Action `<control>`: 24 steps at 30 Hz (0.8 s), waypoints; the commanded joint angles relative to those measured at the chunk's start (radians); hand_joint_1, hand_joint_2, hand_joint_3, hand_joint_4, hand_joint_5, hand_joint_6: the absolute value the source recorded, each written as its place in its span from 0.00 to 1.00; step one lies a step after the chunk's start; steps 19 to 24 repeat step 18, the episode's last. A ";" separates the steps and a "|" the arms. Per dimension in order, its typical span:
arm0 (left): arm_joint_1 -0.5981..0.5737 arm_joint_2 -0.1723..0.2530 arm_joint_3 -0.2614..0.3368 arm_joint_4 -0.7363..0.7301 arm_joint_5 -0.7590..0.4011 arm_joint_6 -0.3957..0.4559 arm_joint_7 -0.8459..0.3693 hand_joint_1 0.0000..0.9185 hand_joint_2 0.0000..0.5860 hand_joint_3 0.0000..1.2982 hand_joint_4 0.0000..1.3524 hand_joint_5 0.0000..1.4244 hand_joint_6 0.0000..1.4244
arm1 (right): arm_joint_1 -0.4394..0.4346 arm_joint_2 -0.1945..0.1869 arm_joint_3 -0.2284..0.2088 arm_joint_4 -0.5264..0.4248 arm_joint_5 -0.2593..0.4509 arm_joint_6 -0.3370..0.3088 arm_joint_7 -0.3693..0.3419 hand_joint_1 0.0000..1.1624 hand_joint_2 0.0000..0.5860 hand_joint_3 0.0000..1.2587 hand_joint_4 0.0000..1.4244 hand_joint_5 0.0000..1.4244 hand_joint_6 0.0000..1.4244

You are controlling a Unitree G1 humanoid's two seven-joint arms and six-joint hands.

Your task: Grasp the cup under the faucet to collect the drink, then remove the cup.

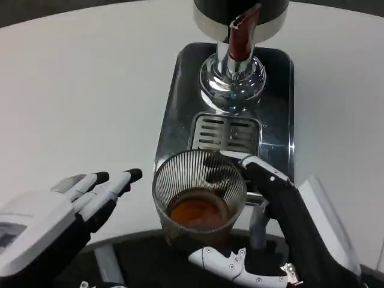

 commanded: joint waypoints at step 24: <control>0.020 0.007 0.020 0.004 -0.015 -0.057 -0.014 0.00 0.15 0.00 0.00 0.00 0.00 | 0.043 -0.008 0.010 -0.061 0.008 -0.049 0.007 0.70 0.43 0.60 0.59 0.71 0.86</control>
